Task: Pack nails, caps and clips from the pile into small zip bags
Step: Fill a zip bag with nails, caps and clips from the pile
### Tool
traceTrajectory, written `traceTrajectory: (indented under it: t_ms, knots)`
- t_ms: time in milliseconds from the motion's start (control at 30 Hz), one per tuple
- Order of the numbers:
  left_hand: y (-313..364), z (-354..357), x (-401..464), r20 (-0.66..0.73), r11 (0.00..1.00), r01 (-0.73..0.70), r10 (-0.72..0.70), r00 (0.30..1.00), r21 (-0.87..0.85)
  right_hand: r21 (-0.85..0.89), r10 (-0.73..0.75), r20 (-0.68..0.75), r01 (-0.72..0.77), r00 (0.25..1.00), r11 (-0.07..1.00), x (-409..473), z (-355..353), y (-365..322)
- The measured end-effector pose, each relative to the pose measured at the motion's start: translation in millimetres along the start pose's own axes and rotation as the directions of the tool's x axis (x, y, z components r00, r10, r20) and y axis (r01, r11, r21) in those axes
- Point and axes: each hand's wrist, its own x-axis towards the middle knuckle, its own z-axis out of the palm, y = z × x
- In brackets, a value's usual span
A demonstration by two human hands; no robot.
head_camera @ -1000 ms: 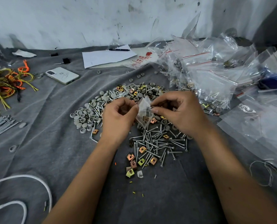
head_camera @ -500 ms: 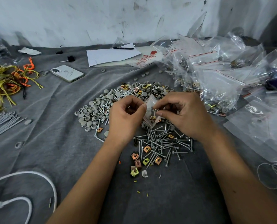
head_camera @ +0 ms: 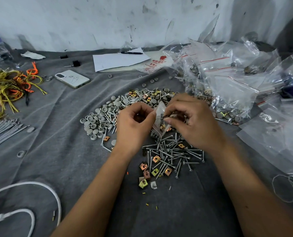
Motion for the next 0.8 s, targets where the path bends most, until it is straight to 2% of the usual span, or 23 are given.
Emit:
traceTrajectory:
  t_ms: [133,233,367,467,567,633,733,800]
  knots:
    - [-1,2,0,0.025,0.999,-0.039,0.038,0.999,0.021,-0.147,-0.035,0.056,0.042,0.998,0.988,2,2,0]
    - [-3,3,-1,0.029,0.999,-0.038,0.037,0.999,0.029,-0.172,0.030,0.027,-0.025,0.999,0.985,0,2,3]
    - [-3,0,0,0.028,1.000,-0.015,0.015,0.999,0.007,-0.092,0.074,-0.077,-0.081,0.994,0.992,-1,-1,6]
    - [-3,-2,1,0.011,1.000,0.013,-0.013,1.000,-0.007,-0.029,0.130,-0.210,-0.139,0.969,0.990,-1,-8,10]
    - [-3,-4,1,-0.006,0.998,0.034,-0.034,0.999,-0.044,0.019,0.233,-0.367,-0.243,0.901,0.970,-1,-12,15]
    - [-2,-4,1,-0.016,0.996,0.051,-0.052,0.999,-0.074,0.027,0.320,-0.418,-0.340,0.850,0.940,0,-12,22]
    - [-3,-4,2,-0.029,0.995,0.072,-0.074,0.997,-0.067,-0.047,0.433,-0.342,-0.475,0.834,0.879,4,-8,35]
    - [-4,-5,3,-0.041,0.995,0.089,-0.091,0.995,-0.052,-0.131,0.448,-0.258,-0.491,0.856,0.861,10,0,40]
